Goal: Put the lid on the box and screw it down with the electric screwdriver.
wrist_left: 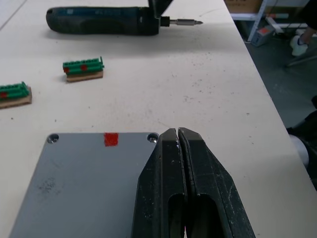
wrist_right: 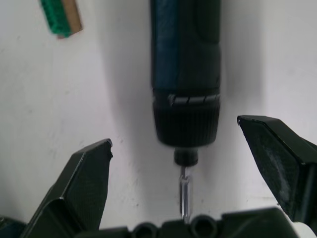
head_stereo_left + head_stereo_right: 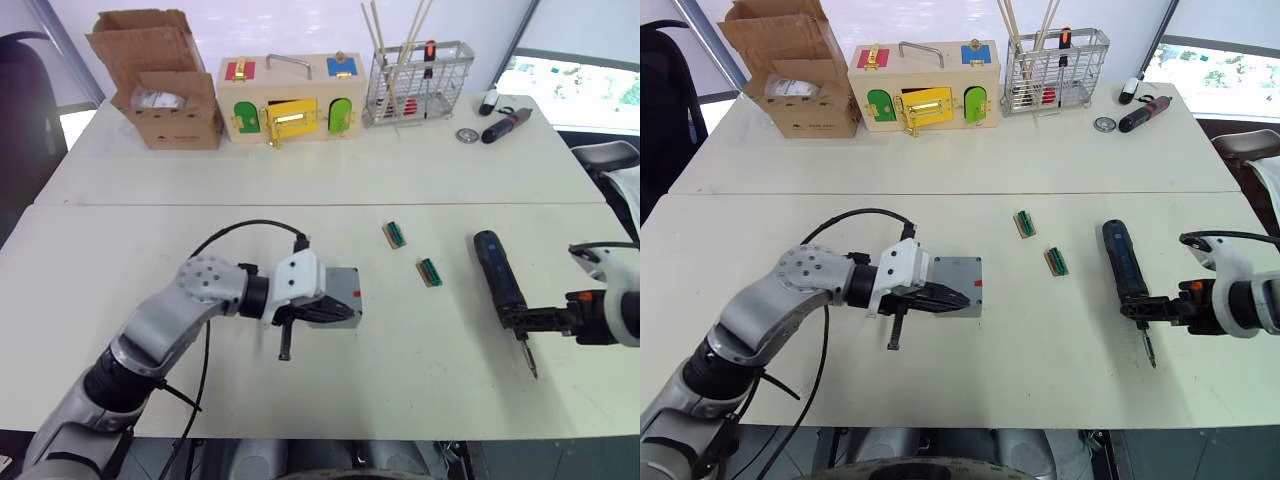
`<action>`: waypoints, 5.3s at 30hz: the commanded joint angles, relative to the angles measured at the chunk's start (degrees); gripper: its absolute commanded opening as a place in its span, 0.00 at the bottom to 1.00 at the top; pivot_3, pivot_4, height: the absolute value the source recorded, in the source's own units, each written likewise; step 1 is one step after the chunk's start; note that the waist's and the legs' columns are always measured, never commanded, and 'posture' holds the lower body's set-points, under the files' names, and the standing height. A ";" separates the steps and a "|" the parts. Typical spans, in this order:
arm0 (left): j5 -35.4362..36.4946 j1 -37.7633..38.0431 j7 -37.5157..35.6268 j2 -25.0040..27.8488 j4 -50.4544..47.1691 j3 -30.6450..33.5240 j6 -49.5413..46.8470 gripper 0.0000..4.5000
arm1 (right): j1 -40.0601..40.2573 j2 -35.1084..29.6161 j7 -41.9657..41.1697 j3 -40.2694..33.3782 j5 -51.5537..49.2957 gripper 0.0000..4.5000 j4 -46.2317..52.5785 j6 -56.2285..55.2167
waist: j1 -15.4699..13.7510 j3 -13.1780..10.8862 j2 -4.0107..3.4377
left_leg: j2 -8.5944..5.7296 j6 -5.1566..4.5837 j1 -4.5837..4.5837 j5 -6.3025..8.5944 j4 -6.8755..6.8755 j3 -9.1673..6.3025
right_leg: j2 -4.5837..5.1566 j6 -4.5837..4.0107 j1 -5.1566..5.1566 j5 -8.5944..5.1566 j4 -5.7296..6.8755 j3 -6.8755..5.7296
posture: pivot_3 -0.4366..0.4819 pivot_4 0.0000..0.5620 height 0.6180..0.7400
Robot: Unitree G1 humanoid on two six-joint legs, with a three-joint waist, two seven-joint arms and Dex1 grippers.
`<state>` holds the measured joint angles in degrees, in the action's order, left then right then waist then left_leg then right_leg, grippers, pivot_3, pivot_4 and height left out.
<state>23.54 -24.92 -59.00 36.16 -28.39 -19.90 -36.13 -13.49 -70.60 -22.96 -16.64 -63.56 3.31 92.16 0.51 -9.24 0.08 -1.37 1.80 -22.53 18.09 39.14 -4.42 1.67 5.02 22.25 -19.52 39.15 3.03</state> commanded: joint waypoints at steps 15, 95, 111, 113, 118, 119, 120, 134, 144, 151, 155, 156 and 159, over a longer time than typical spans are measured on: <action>4.51 2.16 2.43 2.66 -5.96 4.34 -3.17 0.00 | -12.44 3.59 -10.21 22.38 21.27 0.39 -7.48 -6.32 | 0.34 0.21 0.52 | 0.03 0.00 0.06 0.00 0.00 -0.05 | -0.02 0.00 -0.06 0.00 -0.03 -0.03 | 0.48 0.27 1.00; -4.46 -5.22 -6.97 1.21 18.37 1.26 5.25 0.00 | 6.35 58.27 -2.53 22.13 42.84 0.39 27.78 -77.93 | 0.60 0.14 -0.12 | -0.02 0.80 -0.73 -0.46 0.09 -0.08 | -0.04 -0.07 1.14 0.04 0.85 -0.13 | 0.48 0.27 1.00; -4.67 -5.78 -6.13 0.79 18.56 1.34 5.06 0.00 | 7.28 58.20 -4.40 24.06 44.99 0.39 22.71 -82.05 | 0.61 0.16 -0.11 | -0.02 0.80 -0.63 -0.46 0.09 -0.08 | -0.05 -0.07 1.06 0.04 0.87 -0.13 | 0.48 0.27 1.00; -4.70 -5.80 -6.08 0.84 18.55 1.29 5.04 0.00 | 8.68 57.60 -5.39 24.92 44.58 0.39 22.58 -81.26 | 0.60 0.18 -0.10 | -0.01 0.80 -0.61 -0.46 0.09 -0.08 | -0.05 -0.07 1.04 0.04 0.87 -0.13 | 0.48 0.27 1.00; -4.78 -5.79 -5.98 0.75 18.49 1.31 4.93 0.00 | 11.87 56.37 -6.17 25.99 46.28 0.39 21.13 -82.06 | 0.62 0.22 -0.04 | -0.01 0.54 -0.17 -0.31 0.00 -0.08 | -0.05 -0.07 0.62 0.03 0.84 -0.13 | 0.48 0.27 1.00; -4.81 -5.79 -6.00 0.70 18.52 1.35 4.91 0.00 | 12.13 55.92 -6.33 26.32 46.97 0.39 20.73 -82.25 | 0.61 0.22 -0.05 | -0.01 0.47 0.04 -0.27 -0.04 -0.08 | -0.05 -0.07 0.43 0.03 0.81 -0.13 | 0.48 0.27 1.00; -4.84 -5.79 -6.02 0.65 18.55 1.38 4.89 0.00 | 12.26 55.47 -6.35 26.68 47.59 0.39 20.41 -82.09 | 0.62 0.22 -0.05 | 0.00 0.36 0.18 -0.21 -0.05 -0.09 | -0.06 -0.07 0.27 0.01 0.76 -0.13 | 0.48 0.27 1.00; -5.35 -5.31 -5.71 0.09 17.80 1.23 4.53 0.00 | 11.59 53.01 -3.92 28.26 51.23 0.39 16.45 -76.19 | 0.40 0.83 0.12 | 0.00 0.36 0.30 -0.21 -0.01 -0.17 | -0.08 -0.08 0.01 0.01 0.61 -0.15 | 0.48 0.27 1.00; -5.76 -5.06 -5.69 -0.27 17.47 1.04 4.37 0.00 | 14.01 52.69 -3.92 28.60 51.46 0.39 16.26 -76.40 | 0.29 1.51 0.28 | 0.01 0.15 1.39 -0.07 -0.35 -0.31 | -0.10 -0.11 -1.31 -0.11 -0.08 -0.23 | 0.48 0.27 1.00; -5.89 -4.97 -5.64 -0.69 17.58 0.79 4.16 0.00 | 13.24 53.00 -3.94 28.24 51.24 0.39 16.67 -76.99 | 0.28 1.52 0.28 | 0.01 0.14 1.39 -0.07 -0.35 -0.34 | -0.09 -0.11 -1.30 -0.11 -0.07 -0.23 | 0.48 0.27 1.00; -6.91 -4.43 -5.78 -0.64 17.82 -0.27 4.96 0.00 | 12.95 53.02 -3.95 28.11 51.29 0.39 17.01 -77.14 | 0.28 1.52 0.28 | 0.01 0.14 1.38 -0.07 -0.35 -0.34 | -0.09 -0.11 -1.30 -0.11 -0.08 -0.23 | 0.48 0.27 1.00; -7.06 -4.39 -5.83 -0.64 17.94 -0.35 5.11 0.00 | 12.86 52.98 -3.91 28.09 51.41 0.39 17.09 -77.21 | 0.27 1.52 0.28 | 0.01 0.14 1.38 -0.07 -0.36 -0.35 | -0.09 -0.11 -1.30 -0.11 -0.08 -0.23 | 0.48 0.27 1.00; -7.39 -4.30 -5.99 -0.70 18.22 -0.35 5.36 0.00 | 12.58 53.05 -3.78 27.83 51.27 0.39 17.54 -77.21 | 0.22 1.52 0.28 | 0.01 0.14 1.38 -0.07 -0.36 -0.35 | -0.08 -0.11 -1.31 -0.11 -0.09 -0.23 | 0.48 0.27 1.00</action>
<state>16.76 -29.59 -64.79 35.45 -9.70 -19.55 -31.01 -3.37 -16.95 -26.25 9.76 -12.96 24.64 11.34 0.74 -7.72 0.36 -1.37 1.94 -21.15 18.02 38.78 -4.77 1.59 4.90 20.95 -19.64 39.06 2.80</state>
